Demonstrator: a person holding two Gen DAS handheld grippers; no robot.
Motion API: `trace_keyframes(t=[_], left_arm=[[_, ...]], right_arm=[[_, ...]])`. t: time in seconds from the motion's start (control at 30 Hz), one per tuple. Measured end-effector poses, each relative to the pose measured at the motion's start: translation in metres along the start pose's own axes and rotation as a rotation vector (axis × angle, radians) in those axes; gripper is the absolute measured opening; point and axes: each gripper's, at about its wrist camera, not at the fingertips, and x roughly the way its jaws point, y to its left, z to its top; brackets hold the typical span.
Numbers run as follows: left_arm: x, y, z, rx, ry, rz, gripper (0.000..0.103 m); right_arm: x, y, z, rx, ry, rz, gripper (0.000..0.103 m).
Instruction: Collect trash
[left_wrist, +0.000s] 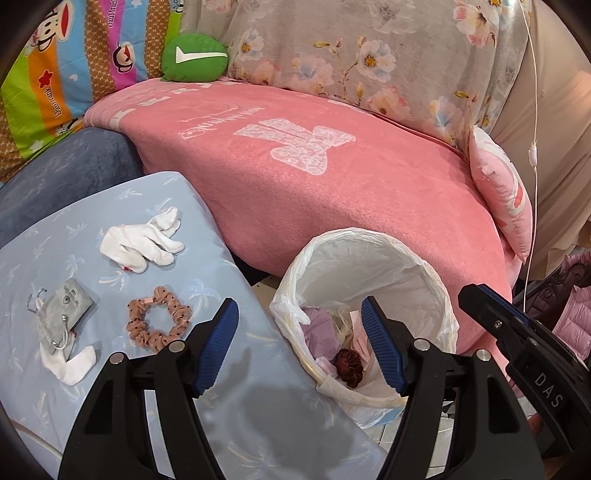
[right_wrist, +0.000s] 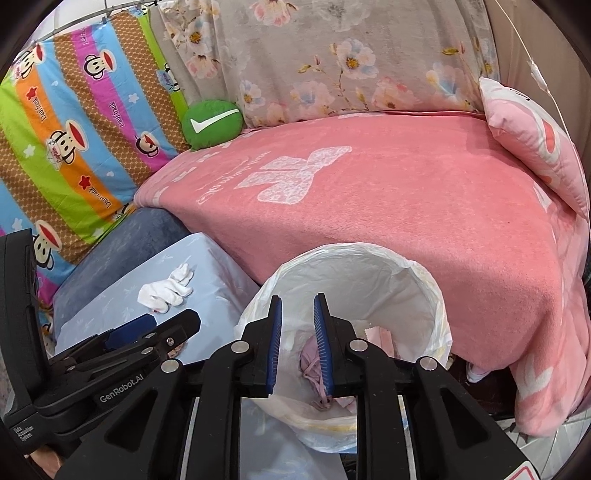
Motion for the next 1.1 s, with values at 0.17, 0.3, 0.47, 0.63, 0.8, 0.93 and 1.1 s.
trace_keyframes(t=[0.17,0.3,0.47,0.63,0.8,0.93,1.1], left_arm=[[-0.009,0.006,-0.003,-0.01,-0.013,0.006,0.067],[-0.017,0.013,-0.006,-0.022,-0.022,0.013,0.069],[-0.024,0.02,-0.01,-0.028,-0.03,0.025,0.069],[-0.033,0.032,-0.017,-0.039,-0.036,0.047,0.069],[-0.04,0.048,-0.024,-0.066,-0.036,0.063,0.07],[-0.046,0.064,-0.031,-0.102,-0.037,0.074,0.076],[-0.049,0.084,-0.04,-0.132,-0.028,0.104,0.079]], right_arm=[[-0.005,0.01,-0.004,-0.015,-0.002,0.015,0.024],[-0.009,0.019,-0.007,-0.028,0.001,0.025,0.024],[-0.014,0.033,-0.012,-0.045,0.0,0.041,0.031],[-0.016,0.047,-0.018,-0.07,0.01,0.06,0.031],[-0.016,0.06,-0.023,-0.085,0.02,0.074,0.032],[-0.015,0.07,-0.029,-0.095,0.035,0.088,0.035],[-0.009,0.091,-0.039,-0.129,0.06,0.107,0.037]])
